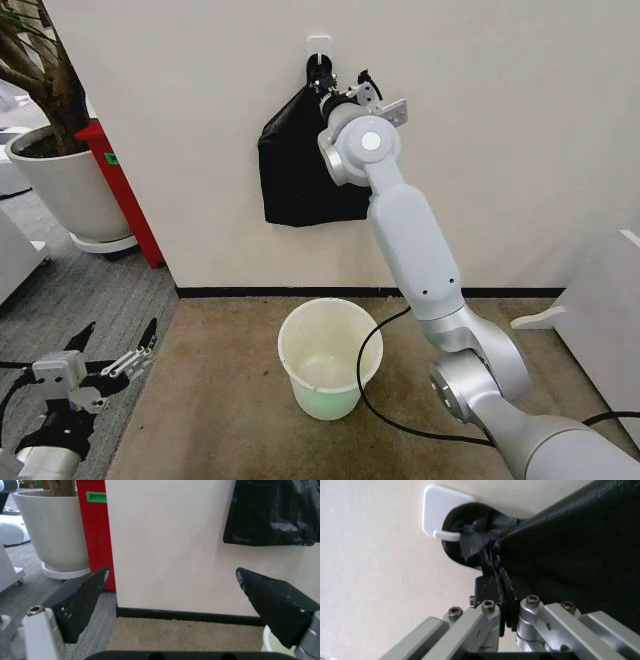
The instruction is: Place the garbage bag over the trash bin.
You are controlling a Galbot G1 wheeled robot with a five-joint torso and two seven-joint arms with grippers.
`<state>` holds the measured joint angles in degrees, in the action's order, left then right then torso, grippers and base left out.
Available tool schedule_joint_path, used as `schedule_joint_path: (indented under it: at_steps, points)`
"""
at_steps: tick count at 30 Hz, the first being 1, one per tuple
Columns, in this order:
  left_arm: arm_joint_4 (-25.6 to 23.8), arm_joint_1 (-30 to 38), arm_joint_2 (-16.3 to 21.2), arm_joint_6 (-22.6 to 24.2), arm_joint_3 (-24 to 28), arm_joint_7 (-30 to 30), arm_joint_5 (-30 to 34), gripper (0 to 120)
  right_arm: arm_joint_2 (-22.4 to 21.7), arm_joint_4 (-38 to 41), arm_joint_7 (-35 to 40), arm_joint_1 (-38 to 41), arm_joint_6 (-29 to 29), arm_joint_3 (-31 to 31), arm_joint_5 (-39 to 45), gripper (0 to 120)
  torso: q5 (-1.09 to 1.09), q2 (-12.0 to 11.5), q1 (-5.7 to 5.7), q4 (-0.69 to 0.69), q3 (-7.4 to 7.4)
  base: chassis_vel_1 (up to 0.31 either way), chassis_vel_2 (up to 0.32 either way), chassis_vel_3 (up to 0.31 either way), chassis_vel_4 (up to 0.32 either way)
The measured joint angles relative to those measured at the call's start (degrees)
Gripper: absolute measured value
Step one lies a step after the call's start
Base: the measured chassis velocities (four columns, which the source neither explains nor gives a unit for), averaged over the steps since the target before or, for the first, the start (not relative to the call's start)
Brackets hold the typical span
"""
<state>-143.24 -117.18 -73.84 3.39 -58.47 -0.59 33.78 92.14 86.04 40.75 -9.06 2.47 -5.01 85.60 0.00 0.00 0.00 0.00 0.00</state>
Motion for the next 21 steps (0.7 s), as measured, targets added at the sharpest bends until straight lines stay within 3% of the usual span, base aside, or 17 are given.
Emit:
schedule_joint_path:
  at_steps: [21]
  points:
    - [0.0,0.1,-0.51,-0.17,0.34,-1.23,-0.46,100,0.0,8.34,3.22,-9.12,1.47,2.92,2.33,0,0.0,0.0,0.0,0.0,0.0,0.0,0.0,0.0,0.0]
